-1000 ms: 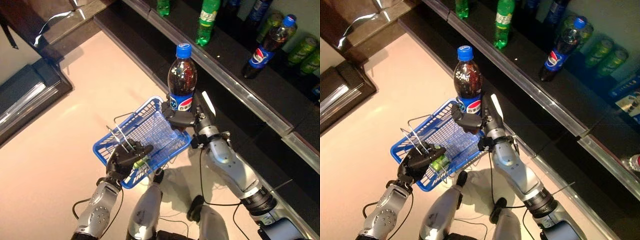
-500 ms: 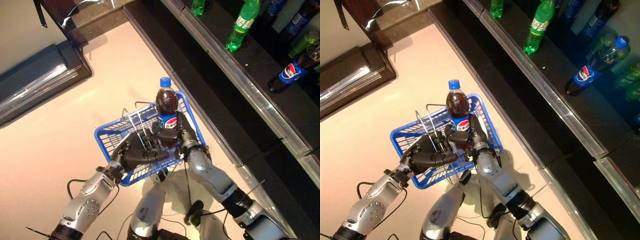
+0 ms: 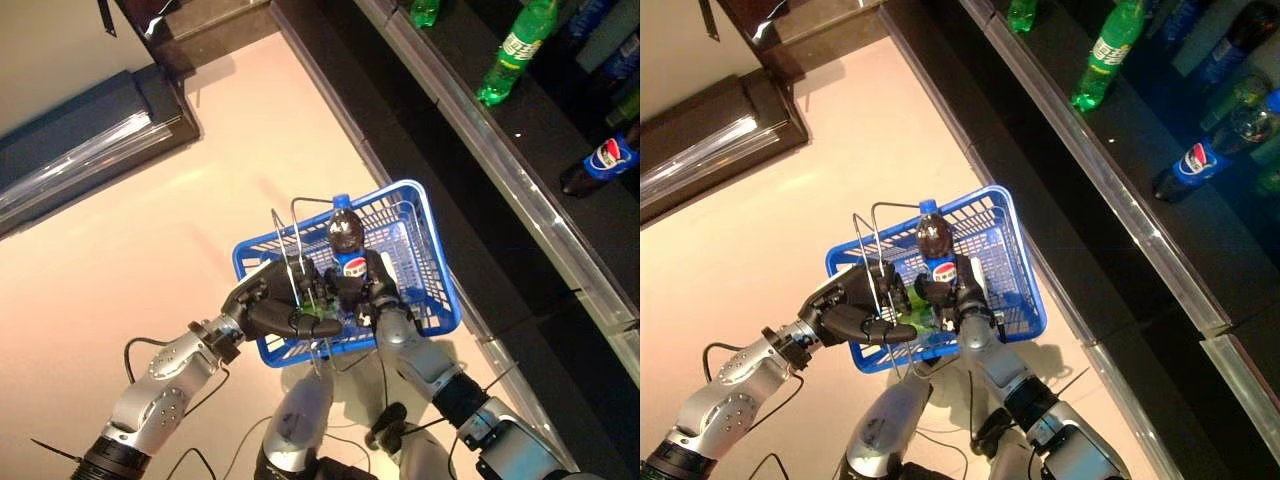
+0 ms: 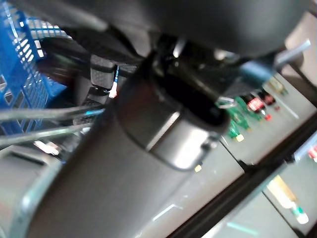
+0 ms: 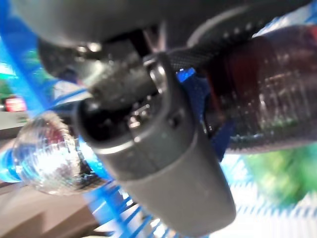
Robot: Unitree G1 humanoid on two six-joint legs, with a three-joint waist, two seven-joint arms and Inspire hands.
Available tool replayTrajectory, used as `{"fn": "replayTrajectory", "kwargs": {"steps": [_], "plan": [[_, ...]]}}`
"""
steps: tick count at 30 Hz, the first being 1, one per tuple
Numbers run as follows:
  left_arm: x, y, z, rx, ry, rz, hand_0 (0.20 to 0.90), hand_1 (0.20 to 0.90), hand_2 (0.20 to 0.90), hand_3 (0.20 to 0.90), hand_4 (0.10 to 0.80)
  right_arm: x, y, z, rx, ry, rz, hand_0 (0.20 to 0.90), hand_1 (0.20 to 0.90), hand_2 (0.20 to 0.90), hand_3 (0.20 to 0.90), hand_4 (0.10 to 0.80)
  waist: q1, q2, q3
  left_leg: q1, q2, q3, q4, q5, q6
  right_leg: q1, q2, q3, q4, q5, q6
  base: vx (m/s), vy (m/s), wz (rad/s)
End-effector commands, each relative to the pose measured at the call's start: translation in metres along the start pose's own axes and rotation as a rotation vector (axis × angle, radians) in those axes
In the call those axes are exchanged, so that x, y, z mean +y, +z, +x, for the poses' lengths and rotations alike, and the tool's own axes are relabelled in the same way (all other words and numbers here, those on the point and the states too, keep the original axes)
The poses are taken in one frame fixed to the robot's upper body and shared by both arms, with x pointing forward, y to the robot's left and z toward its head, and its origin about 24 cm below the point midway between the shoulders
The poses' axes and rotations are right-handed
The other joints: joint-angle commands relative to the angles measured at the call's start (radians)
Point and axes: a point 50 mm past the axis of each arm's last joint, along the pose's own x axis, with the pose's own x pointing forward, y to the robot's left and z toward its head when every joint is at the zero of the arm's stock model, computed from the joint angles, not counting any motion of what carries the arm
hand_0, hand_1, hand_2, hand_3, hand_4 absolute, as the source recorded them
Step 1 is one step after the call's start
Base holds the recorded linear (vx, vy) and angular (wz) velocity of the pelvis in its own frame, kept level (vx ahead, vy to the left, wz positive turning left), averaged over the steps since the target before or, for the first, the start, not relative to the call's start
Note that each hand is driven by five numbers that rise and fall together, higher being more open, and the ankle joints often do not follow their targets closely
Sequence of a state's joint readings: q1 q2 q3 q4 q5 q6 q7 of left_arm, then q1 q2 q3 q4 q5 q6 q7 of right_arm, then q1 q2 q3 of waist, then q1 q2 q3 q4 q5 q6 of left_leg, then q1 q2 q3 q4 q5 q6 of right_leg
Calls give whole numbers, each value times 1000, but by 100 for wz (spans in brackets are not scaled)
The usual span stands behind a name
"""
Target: Pick up the drink and place into the basket.
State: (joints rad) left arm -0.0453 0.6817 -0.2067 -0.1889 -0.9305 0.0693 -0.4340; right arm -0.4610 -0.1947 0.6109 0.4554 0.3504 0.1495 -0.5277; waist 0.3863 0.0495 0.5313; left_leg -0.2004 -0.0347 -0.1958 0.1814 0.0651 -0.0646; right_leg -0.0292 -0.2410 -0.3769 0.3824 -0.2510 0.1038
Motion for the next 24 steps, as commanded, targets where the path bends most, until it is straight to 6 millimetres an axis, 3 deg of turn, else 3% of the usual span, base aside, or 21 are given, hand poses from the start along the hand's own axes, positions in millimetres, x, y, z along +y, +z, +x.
{"fn": "replayTrajectory", "kwargs": {"steps": [1, 4, 14, 19, 24], "plan": [[-65, 106, 9, -638, -434, 230, 300, 300, 300, 200, 100, 48, 59, -15, -277, 123, 128, 300, 300, 300, 200, 100, 3, 18, -163, -49, -31, -21, 81, -26, 27, 29, 26, -24, -86, 139, -59, -51, -17, 4], [-70, 112, 9, -669, -483, 232, 300, 300, 300, 200, 100, 53, 34, -15, -191, 105, 118, 300, 300, 300, 200, 100, 3, 20, -151, -57, -37, -25, 77, -25, 29, 17, 28, -22, -86, 141, -59, -63, -16, 1], [-83, 117, 20, -689, -560, 233, 300, 300, 300, 200, 100, 56, 11, -12, -111, 98, 98, 300, 300, 300, 200, 100, -8, 33, -120, -71, -41, -24, 69, -18, 32, -8, 28, -15, -81, 152, -57, -36, -5, 0], [-85, 117, 20, -693, -557, 237, 300, 300, 300, 200, 100, 51, 10, -8, -96, 66, 118, 300, 300, 300, 200, 100, -4, 40, -110, -73, -46, -26, 67, -15, 33, -9, 24, -21, -80, 156, -54, 0, 0, 0], [-86, 116, 20, -686, -563, 240, 300, 300, 300, 200, 100, 45, -3, 0, 24, 48, 158, 300, 300, 300, 200, 100, 7, 43, -103, -77, -51, -29, 71, -18, 37, -11, 15, -31, -72, 156, -50, 0, 0, 0]]}}
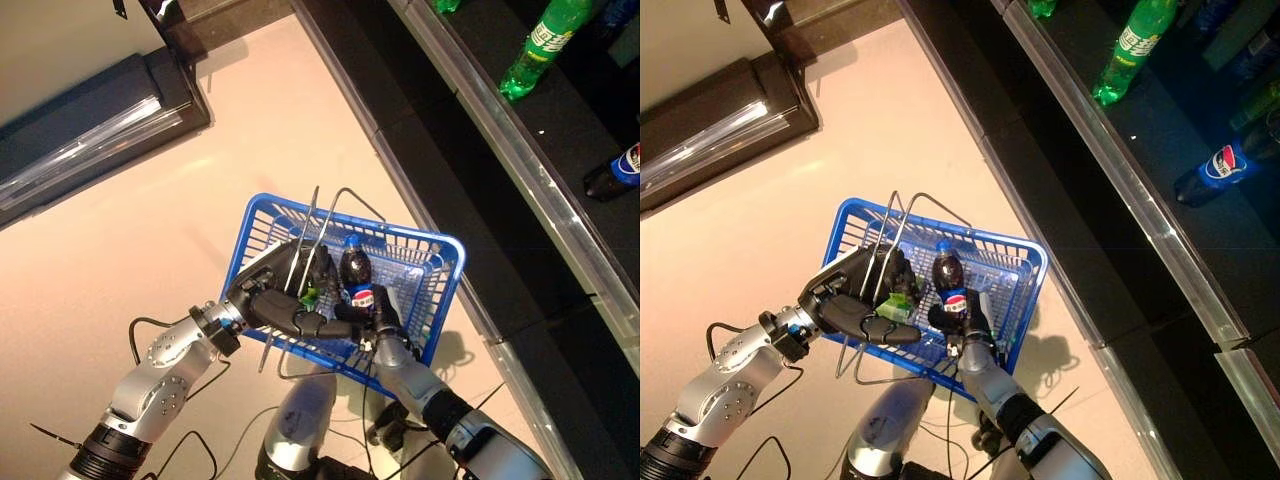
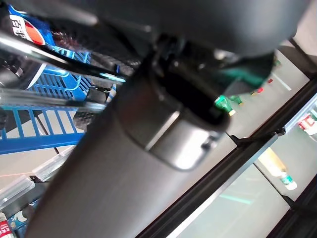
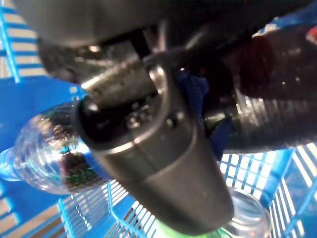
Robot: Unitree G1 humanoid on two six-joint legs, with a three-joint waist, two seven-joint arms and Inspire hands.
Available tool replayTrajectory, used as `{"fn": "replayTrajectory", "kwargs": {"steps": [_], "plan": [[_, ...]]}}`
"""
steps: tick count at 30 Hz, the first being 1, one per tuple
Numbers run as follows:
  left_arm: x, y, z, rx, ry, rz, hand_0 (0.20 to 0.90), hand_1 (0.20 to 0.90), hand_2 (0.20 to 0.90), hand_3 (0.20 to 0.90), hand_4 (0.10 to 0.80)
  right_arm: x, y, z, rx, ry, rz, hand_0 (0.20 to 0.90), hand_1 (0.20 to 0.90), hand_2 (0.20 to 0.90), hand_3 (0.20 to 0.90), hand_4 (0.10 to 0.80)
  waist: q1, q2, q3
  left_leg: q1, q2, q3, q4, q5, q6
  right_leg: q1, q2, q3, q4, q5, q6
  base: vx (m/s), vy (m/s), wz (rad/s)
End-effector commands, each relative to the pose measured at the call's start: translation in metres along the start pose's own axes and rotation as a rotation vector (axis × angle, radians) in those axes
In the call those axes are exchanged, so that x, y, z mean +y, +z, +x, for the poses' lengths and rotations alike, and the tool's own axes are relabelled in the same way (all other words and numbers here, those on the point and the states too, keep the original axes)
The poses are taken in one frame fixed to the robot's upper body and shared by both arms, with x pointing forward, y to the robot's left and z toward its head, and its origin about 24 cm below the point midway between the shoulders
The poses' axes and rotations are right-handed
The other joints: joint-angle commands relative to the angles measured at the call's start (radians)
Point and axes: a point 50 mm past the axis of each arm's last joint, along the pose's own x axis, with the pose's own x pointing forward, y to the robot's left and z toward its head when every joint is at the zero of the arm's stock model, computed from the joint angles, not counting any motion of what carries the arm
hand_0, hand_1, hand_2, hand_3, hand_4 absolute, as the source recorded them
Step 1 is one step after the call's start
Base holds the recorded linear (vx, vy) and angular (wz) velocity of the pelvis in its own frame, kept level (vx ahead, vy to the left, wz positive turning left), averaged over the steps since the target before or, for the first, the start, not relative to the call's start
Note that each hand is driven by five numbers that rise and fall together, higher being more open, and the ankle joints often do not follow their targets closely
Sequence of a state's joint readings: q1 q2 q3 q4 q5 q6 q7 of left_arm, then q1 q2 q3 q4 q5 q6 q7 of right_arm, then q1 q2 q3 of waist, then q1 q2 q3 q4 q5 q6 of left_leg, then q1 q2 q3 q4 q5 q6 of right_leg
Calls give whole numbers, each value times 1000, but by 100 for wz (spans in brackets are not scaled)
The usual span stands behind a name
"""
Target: Pick up the drink and place into the basket.
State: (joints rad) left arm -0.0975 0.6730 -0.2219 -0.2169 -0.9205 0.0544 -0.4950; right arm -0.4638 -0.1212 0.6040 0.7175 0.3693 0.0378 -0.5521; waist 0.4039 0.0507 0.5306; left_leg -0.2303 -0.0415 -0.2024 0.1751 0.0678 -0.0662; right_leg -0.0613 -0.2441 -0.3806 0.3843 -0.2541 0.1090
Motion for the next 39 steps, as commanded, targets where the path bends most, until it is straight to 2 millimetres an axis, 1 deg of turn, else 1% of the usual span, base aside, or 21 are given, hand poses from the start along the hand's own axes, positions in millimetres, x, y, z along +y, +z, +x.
{"fn": "replayTrajectory", "kwargs": {"steps": [1, 5, 8, 9, 10, 11, 12, 14, 15, 17, 20, 22, 24, 26, 29, 30, 31, 32, 33, 34, 39], "plan": [[-69, 106, 22, -626, -442, 224, 300, 300, 300, 200, 100, 40, 32, -7, -64, 118, 135, 300, 300, 300, 200, 100, -7, 40, -100, -49, -46, -24, 79, -21, 39, 21, 17, -30, -72, 159, -55, 31, -39, 3], [-71, 108, 24, -606, -456, 227, 300, 300, 300, 200, 100, 27, 19, 8, 91, 99, 128, 300, 300, 300, 200, 100, 12, 32, -95, -49, -49, -29, 80, -22, 40, 32, 15, -43, -73, 160, -54, 49, -50, 6], [-72, 109, 25, -594, -464, 227, 300, 300, 300, 200, 100, 18, 14, 15, 161, 85, 84, 300, 300, 300, 200, 100, 22, 28, -93, -48, -50, -33, 80, -22, 41, 36, 14, -49, -75, 161, -53, 45, -38, 10], [-73, 109, 26, -584, -470, 230, 300, 300, 300, 200, 100, 9, 9, 20, 219, 53, 34, 300, 300, 300, 200, 100, 28, 24, -92, -48, -51, -35, 81, -22, 41, 38, 13, -52, -74, 162, -54, 47, -34, 7], [-72, 110, 26, -579, -472, 231, 300, 300, 300, 200, 100, 6, 7, 21, 241, 33, 7, 300, 300, 300, 200, 100, 31, 22, -92, -48, -50, -35, 81, -22, 41, 39, 13, -54, -74, 162, -54, 68, -53, 5], [-73, 110, 27, -568, -478, 234, 300, 300, 300, 200, 100, -6, 4, 25, 279, -22, -26, 300, 300, 300, 200, 100, 36, 18, -92, -47, -50, -36, 81, -23, 42, 42, 13, -56, -75, 163, -53, 38, -32, 6], [-73, 110, 27, -568, -479, 235, 300, 300, 300, 200, 100, -6, 4, 25, 278, -22, -26, 300, 300, 300, 200, 100, 36, 18, -92, -47, -50, -36, 81, -23, 42, 42, 13, -56, -75, 163, -53, 57, -44, 9], [-76, 111, 29, -549, -493, 250, 300, 300, 300, 200, 100, -26, 4, 32, 337, -119, -114, 300, 300, 300, 200, 100, 42, 13, -92, -47, -49, -37, 82, -24, 43, 46, 12, -60, -75, 165, -53, 45, -32, 13], [-76, 110, 30, -546, -495, 253, 300, 300, 300, 200, 100, -29, 4, 33, 344, -131, -128, 300, 300, 300, 200, 100, 43, 12, -92, -47, -48, -37, 83, -24, 44, 45, 12, -60, -74, 165, -53, 32, -10, 14], [-78, 111, 32, -535, -509, 270, 300, 300, 300, 200, 100, -42, 6, 37, 377, -183, -205, 300, 300, 300, 200, 100, 47, 11, -93, -48, -48, -36, 84, -25, 46, 43, 11, -60, -70, 165, -53, 33, 3, 7], [-84, 111, 36, -534, -524, 282, 300, 300, 300, 200, 100, -55, 14, 41, 387, -226, -312, 300, 300, 300, 200, 100, 49, 14, -91, -47, -46, -32, 84, -27, 49, 40, 7, -61, -64, 165, -53, 11, 9, 0], [-84, 111, 37, -535, -524, 283, 300, 300, 300, 200, 100, -57, 14, 41, 390, -228, -340, 300, 300, 300, 200, 100, 49, 15, -90, -47, -46, -30, 85, -27, 49, 38, 5, -61, -62, 165, -53, 18, 35, -2], [-87, 112, 40, -543, -521, 281, 300, 300, 300, 200, 100, -62, 13, 41, 395, -239, -444, 300, 300, 300, 200, 100, 46, 20, -84, -53, -49, -24, 91, -28, 53, 30, -5, -62, -53, 167, -51, 13, 47, -1], [-88, 113, 40, -552, -511, 282, 300, 300, 300, 200, 100, -65, 11, 41, 399, -242, -494, 300, 300, 300, 200, 100, 43, 24, -80, -56, -48, -19, 91, -27, 54, 24, -9, -61, -48, 168, -50, -4, 45, -1], [-88, 113, 39, -566, -501, 278, 300, 300, 300, 200, 100, -68, 9, 40, 403, -259, -537, 300, 300, 300, 200, 100, 39, 29, -75, -57, -48, -13, 90, -26, 56, 22, -14, -61, -45, 169, -48, -2, 47, 0], [-89, 113, 39, -573, -495, 279, 300, 300, 300, 200, 100, -71, 8, 40, 403, -268, -547, 373, 373, 373, 285, 185, 38, 32, -71, -58, -49, -12, 91, -26, 57, 20, -18, -61, -43, 170, -47, -4, 48, 0], [-89, 112, 39, -575, -493, 280, 300, 300, 300, 200, 100, -71, 8, 40, 403, -271, -548, 373, 373, 373, 285, 185, 38, 33, -71, -58, -49, -11, 91, -26, 57, 19, -18, -62, -43, 170, -47, -9, 48, 1], [-90, 113, 38, -585, -487, 281, 300, 300, 300, 200, 100, -75, 7, 40, 403, -292, -547, 804, 804, 804, 787, 687, 37, 34, -67, -58, -49, -11, 91, -26, 58, 18, -22, -63, -42, 171, -46, 0, 0, 0], [-90, 113, 38, -585, -487, 281, 300, 300, 300, 200, 100, -75, 7, 40, 403, -292, -547, 804, 804, 804, 787, 687, 37, 34, -67, -58, -50, -11, 91, -26, 59, 18, -22, -63, -42, 171, -46, -6, 30, 1], [-90, 114, 37, -592, -480, 279, 300, 300, 300, 200, 100, -76, 6, 40, 408, -293, -532, 900, 900, 900, 900, 800, 36, 34, -64, -61, -50, -8, 94, -27, 58, 17, -23, -64, -41, 172, -45, 0, 0, 0], [-88, 117, 35, -613, -457, 281, 300, 300, 300, 200, 100, -84, 7, 42, 377, -301, -477, 900, 900, 900, 900, 800, 33, 28, -55, -62, -48, -6, 94, -28, 61, 10, -26, -64, -37, 176, -43, 0, 0, 0]]}}
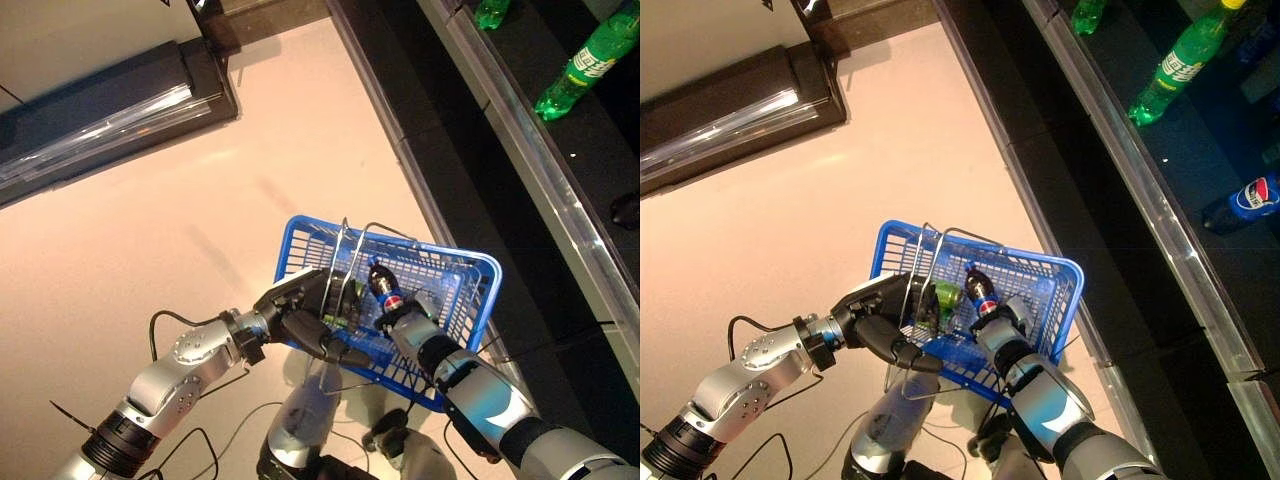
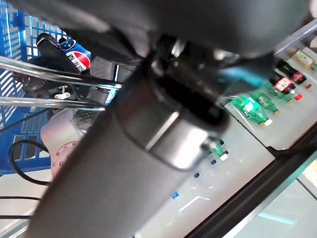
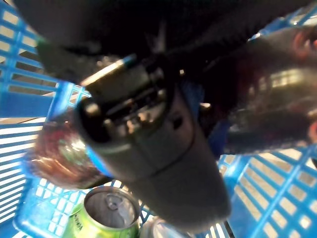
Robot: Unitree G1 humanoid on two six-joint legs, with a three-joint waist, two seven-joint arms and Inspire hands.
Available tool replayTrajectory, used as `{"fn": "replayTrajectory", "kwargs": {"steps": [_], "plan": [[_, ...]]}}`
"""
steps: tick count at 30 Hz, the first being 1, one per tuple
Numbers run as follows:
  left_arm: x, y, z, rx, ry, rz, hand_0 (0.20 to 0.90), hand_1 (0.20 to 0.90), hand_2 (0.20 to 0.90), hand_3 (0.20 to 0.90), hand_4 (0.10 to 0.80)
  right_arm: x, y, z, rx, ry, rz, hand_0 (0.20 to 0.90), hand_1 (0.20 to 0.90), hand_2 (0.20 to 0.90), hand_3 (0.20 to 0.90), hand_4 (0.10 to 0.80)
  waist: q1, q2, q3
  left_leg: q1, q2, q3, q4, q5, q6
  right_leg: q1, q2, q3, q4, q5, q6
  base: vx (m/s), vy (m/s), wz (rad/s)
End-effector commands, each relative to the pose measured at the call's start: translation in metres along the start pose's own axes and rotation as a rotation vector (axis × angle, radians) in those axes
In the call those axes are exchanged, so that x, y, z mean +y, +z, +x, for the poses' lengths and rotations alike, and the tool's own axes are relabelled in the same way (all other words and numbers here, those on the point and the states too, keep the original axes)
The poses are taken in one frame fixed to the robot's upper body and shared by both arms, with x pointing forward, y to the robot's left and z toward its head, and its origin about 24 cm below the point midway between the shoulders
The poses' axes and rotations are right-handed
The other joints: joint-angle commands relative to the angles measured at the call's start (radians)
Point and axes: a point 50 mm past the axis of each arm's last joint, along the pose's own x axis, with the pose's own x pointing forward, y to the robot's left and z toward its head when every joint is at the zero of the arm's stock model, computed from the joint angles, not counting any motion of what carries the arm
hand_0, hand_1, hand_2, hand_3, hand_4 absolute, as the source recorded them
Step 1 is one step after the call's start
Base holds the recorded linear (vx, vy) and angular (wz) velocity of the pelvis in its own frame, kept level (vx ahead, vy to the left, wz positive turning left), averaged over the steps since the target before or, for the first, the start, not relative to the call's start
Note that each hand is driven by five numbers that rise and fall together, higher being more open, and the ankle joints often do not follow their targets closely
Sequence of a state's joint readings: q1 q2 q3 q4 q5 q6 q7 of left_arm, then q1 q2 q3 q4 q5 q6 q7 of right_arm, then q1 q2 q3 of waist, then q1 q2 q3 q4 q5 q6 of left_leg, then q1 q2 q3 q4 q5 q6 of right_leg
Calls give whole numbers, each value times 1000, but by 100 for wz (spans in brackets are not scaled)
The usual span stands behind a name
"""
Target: Pick up the drink and place into the basket.
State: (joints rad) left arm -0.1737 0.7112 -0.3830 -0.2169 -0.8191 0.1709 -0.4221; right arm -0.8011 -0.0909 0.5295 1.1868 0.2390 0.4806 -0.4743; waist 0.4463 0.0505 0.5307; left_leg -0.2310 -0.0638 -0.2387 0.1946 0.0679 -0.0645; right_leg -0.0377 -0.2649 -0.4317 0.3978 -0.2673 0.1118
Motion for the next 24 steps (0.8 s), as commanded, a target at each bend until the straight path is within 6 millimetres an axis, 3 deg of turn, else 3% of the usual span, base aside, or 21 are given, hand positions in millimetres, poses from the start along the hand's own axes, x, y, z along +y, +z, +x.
{"fn": "replayTrajectory", "kwargs": {"steps": [1, 5, 7, 10, 15, 17, 24], "plan": [[-69, 147, -12, -846, -364, 309, 300, 300, 300, 200, 100, -41, -5, 14, -36, -165, -3, 900, 900, 900, 900, 800, -12, 24, -51, -62, -23, 33, 75, -28, 61, -18, -5, -13, -47, 191, -45, 0, 0, 0], [-65, 147, -17, -852, -335, 319, 300, 300, 300, 200, 100, -47, 14, 7, -143, -171, 78, 900, 900, 900, 900, 800, -22, 8, -42, -63, -16, 38, 75, -30, 61, -26, -3, -10, -44, 195, -42, 0, 0, 0], [-62, 145, -20, -852, -303, 318, 300, 300, 300, 200, 100, -49, 31, -6, -236, -181, 149, 900, 900, 900, 900, 800, -34, -6, -36, -61, -10, 43, 73, -30, 60, -29, 0, -7, -43, 198, -42, 0, 0, 0], [-54, 138, -29, -862, -235, 324, 300, 300, 300, 200, 100, -59, 38, -22, -362, -204, 193, 900, 900, 900, 900, 800, -65, -26, -30, -60, 2, 60, 71, -34, 61, -38, 9, 12, -41, 196, -39, -16, 3, -3], [-49, 131, -44, -881, -147, 348, 300, 300, 300, 200, 100, -73, 24, -47, -502, -229, 228, 900, 900, 900, 900, 800, -108, -45, -29, -52, 14, 81, 58, -33, 66, -47, 26, 40, -46, 196, -36, -25, 15, -13], [-47, 129, -51, -886, -114, 349, 300, 300, 300, 200, 100, -88, 18, -60, -579, -233, 256, 900, 900, 900, 900, 800, -127, -57, -31, -50, 19, 91, 59, -36, 70, -51, 32, 51, -47, 196, -33, -17, -21, -14], [-36, 124, -66, -922, 20, 291, 300, 300, 300, 200, 100, -108, 17, -100, -817, -137, 328, 900, 900, 900, 900, 800, -166, -76, -50, -38, 35, 117, 43, -31, 68, -52, 53, 75, -65, 210, -23, -12, -12, -10]]}}
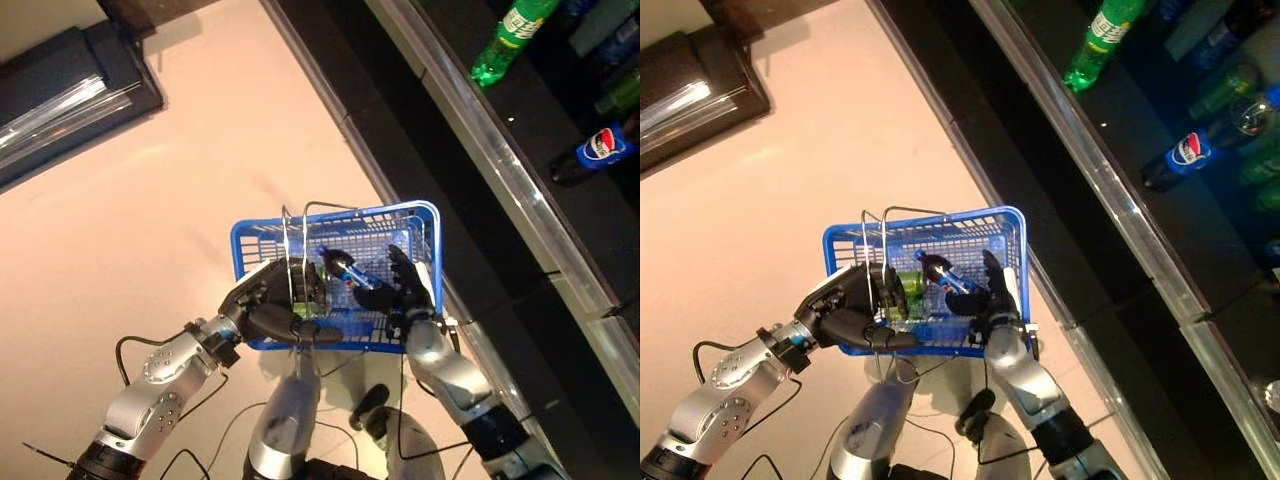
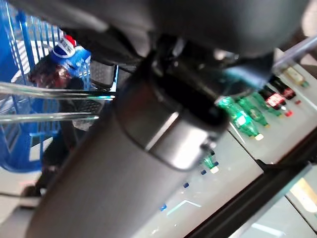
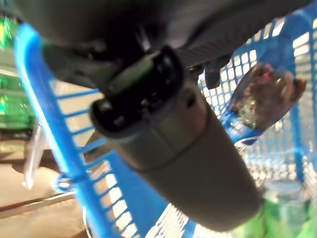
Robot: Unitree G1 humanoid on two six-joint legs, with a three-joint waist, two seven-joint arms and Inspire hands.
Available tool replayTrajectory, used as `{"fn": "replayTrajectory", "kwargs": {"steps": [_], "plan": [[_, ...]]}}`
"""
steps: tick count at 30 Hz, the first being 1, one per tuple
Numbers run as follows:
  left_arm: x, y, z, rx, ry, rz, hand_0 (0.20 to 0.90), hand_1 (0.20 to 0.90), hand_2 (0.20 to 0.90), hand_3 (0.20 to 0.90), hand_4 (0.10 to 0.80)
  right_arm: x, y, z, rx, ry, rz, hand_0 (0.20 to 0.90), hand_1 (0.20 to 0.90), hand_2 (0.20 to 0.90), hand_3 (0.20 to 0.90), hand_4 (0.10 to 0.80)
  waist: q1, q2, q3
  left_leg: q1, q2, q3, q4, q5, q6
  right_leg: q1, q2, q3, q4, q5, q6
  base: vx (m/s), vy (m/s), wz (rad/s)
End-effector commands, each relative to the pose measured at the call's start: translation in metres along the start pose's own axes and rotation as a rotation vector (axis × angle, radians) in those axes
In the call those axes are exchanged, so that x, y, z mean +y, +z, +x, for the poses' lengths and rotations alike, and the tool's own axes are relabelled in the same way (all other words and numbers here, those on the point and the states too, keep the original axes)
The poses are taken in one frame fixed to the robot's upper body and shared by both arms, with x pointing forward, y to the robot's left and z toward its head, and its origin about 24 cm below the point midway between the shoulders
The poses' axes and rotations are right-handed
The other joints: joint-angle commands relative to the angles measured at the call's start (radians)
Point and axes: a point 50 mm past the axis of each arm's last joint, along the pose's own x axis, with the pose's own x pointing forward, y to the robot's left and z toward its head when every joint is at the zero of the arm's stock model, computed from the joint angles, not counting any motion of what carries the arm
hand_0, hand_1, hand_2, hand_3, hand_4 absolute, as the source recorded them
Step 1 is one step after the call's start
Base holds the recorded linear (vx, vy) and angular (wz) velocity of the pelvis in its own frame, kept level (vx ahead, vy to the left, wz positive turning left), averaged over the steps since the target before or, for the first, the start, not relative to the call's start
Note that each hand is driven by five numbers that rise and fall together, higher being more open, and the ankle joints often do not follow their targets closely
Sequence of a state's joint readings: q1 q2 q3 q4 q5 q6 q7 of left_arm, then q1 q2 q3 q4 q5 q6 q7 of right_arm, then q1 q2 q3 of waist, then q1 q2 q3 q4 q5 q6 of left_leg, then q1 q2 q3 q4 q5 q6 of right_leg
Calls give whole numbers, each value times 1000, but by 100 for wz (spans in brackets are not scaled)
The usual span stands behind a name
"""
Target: Pick up the drink and place into the basket.
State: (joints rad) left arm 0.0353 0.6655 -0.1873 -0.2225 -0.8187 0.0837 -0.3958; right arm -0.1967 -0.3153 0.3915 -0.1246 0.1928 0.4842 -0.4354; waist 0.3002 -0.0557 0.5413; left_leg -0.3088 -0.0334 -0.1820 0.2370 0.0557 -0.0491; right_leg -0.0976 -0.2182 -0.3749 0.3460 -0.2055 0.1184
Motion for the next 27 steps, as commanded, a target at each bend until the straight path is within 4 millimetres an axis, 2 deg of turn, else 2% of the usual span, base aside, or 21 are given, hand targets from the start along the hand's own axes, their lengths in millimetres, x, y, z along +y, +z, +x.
{"fn": "replayTrajectory", "kwargs": {"steps": [1, 3, 4, 6, 9, 11, 12, 13, 14, 15, 18, 23, 27], "plan": [[-52, 133, -22, -851, -202, 232, 300, 300, 300, 200, 100, -57, 48, -4, -315, -146, -109, 900, 900, 900, 900, 800, -25, 26, -65, 44, 6, 61, -1, -18, 54, 11, 7, 24, -18, 151, -27, 6, -3, -11], [-55, 132, -12, -852, -173, 215, 300, 300, 300, 200, 100, -48, 52, -5, -342, -98, -82, 900, 900, 900, 900, 800, -34, 20, -70, 50, 7, 62, -2, -18, 57, 15, 10, 33, -25, 152, -26, 39, -19, -8], [-60, 134, 6, -848, -128, 203, 300, 300, 300, 200, 100, -33, 63, -5, -380, -7, -29, 900, 900, 900, 900, 800, -49, 6, -77, 57, 11, 67, 0, -21, 56, 22, 18, 44, -30, 149, -26, 78, -42, -2], [-63, 137, 29, -831, -51, 170, 300, 300, 300, 200, 100, -17, 76, -7, -432, 116, 27, 900, 900, 900, 900, 800, -73, -14, -94, 70, 21, 81, 3, -26, 51, 31, 25, 61, -33, 148, -26, 87, -38, -9], [-61, 138, 46, -815, 43, 144, 300, 300, 300, 200, 100, -7, 83, -13, -477, 235, 77, 900, 900, 900, 900, 800, -100, -27, -116, 88, 33, 100, -6, -25, 45, 40, 31, 79, -43, 150, -23, 53, 3, -30], [-33, 129, 32, -806, 105, 83, 300, 300, 300, 200, 100, -18, 76, -21, -502, 291, 110, 900, 900, 900, 900, 800, -112, -20, -141, 104, 41, 118, -26, -20, 36, 46, 30, 84, -54, 146, -23, 0, 107, -19], [-5, 115, 0, -794, 142, 50, 300, 300, 300, 200, 100, -36, 63, -34, -510, 312, 121, 900, 900, 900, 900, 800, -113, -8, -155, 121, 45, 132, -39, -21, 35, 50, 21, 86, -54, 141, -19, -4, 125, -20], [1, 112, -9, -793, 154, 40, 300, 300, 300, 200, 100, -41, 61, -38, -513, 320, 128, 900, 900, 900, 900, 800, -115, -4, -162, 122, 47, 134, -45, -16, 35, 48, 21, 85, -59, 146, -19, -4, 106, -19], [10, 103, -27, -785, 175, 21, 300, 300, 300, 200, 100, -47, 53, -46, -517, 340, 146, 900, 900, 900, 900, 800, -117, -2, -175, 128, 49, 139, -52, -15, 35, 49, 21, 87, -64, 146, -19, -5, 66, -28], [17, 87, -49, -772, 221, -9, 300, 300, 300, 200, 100, -50, 45, -57, -527, 390, 191, 900, 900, 900, 900, 800, -123, 0, -199, 144, 55, 145, -70, -15, 35, 57, 26, 94, -81, 146, -21, 8, 55, -19], [18, 76, -54, -741, 280, -21, 300, 300, 300, 200, 100, -49, 43, -61, -523, 457, 250, 900, 900, 900, 900, 800, -127, 1, -232, 168, 64, 151, -93, -11, 30, 76, 32, 102, -106, 143, -26, 32, 22, -2], [22, 62, -51, -684, 341, -74, 300, 300, 300, 200, 100, -43, 38, -63, -496, 545, 365, 900, 900, 900, 900, 800, -138, 5, -283, 203, 80, 159, -134, 2, 19, 101, 40, 114, -146, 152, -27, 38, 0, 2], [24, 46, -53, -633, 397, -109, 300, 300, 300, 200, 100, -43, 24, -64, -454, 562, 427, 900, 900, 900, 900, 800, -156, 14, -332, 232, 96, 179, -175, 14, 9, 124, 46, 126, -188, 162, -24, 20, 4, -13]]}}
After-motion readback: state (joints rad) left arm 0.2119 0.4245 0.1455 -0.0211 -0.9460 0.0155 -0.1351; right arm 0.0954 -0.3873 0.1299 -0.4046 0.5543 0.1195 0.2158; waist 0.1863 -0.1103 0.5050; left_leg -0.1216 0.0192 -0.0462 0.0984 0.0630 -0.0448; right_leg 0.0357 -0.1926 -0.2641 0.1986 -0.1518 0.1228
